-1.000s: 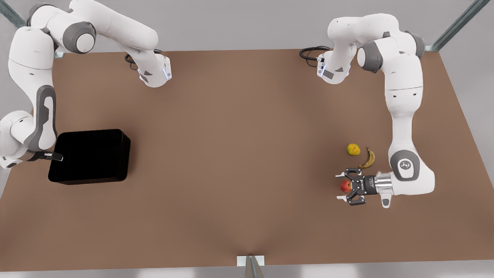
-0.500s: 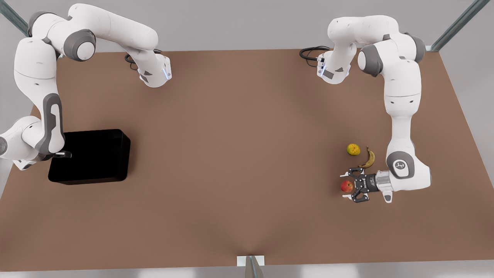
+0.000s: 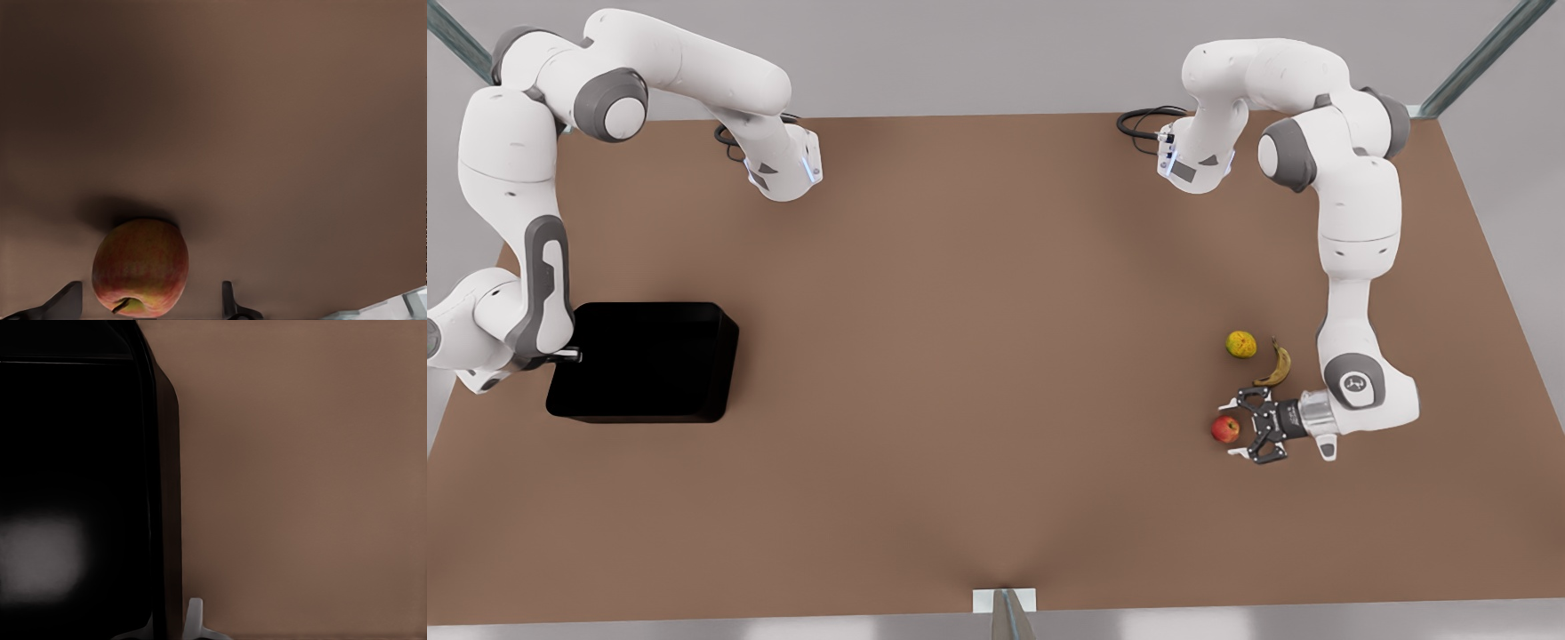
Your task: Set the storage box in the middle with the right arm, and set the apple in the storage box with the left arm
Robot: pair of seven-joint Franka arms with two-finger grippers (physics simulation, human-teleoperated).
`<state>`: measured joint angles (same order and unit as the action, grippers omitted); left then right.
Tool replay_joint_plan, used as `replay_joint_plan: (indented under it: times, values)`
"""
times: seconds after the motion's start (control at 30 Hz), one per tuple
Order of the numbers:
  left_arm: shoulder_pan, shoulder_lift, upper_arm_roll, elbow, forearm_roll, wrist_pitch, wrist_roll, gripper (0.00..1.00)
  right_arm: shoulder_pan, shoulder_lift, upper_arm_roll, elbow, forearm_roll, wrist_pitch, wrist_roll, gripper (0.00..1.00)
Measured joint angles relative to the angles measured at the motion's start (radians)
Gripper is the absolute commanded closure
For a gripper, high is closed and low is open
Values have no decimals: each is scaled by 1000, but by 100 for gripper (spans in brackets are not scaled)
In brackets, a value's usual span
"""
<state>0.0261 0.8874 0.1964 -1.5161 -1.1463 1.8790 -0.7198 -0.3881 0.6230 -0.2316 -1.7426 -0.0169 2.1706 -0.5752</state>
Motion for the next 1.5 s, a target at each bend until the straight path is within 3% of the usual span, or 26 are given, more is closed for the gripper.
replay_joint_plan:
  times: [0.47, 0.57, 0.63, 0.73, 0.83, 0.97, 1.13, 1.23, 1.27, 1.33, 1.4, 1.43, 1.47, 1.5]
  values:
    - [-2, 7, -20, -53, -62, 38, 37, 1, 40, -12, 12, 29, 12, -40, -12, 78]
    - [-2, 4, -19, -53, -67, 36, 35, 12, 92, -32, 14, 43, 15, -76, 1, 78]
    - [0, 4, -17, -55, -68, 37, 28, 27, 161, -51, 14, 43, 16, -90, 3, 78]
    - [2, 5, -14, -56, -70, 37, 30, 29, 289, -78, 42, 49, 16, -91, 5, 78]
    - [1, 5, -14, -56, -71, 38, 28, 45, 483, -79, 41, 147, 18, -114, 5, 78]
    - [0, 5, -14, -55, -72, 40, 26, 47, 683, -45, 45, 213, 102, -112, 62, 78]
    - [2, -12, -11, -50, -66, 21, 19, 47, 763, 66, 163, 335, 106, -92, 149, 78]
    - [1, -101, -8, -43, -52, -6, -17, 45, 817, 139, 221, 416, 106, -71, 271, 78]
    - [1, -131, -8, -12, -27, -30, -27, 40, 839, 161, 228, 433, 107, -42, 319, 78]
    - [0, -179, -12, 46, 53, -63, -96, 53, 853, 216, 283, 436, 106, 68, 407, 78]
    - [-10, -230, -19, 46, 140, -63, -132, 53, 856, 231, 289, 434, 106, 96, 416, 78]
    - [-35, -242, -24, 47, 179, -61, -161, 53, 856, 232, 289, 434, 106, 97, 418, 76]
    - [-67, -248, -24, 47, 219, -59, -208, 53, 856, 239, 290, 434, 104, 105, 421, 0]
    - [-98, -265, -24, 47, 252, -53, -271, 53, 857, 245, 290, 431, 100, 124, 410, 0]
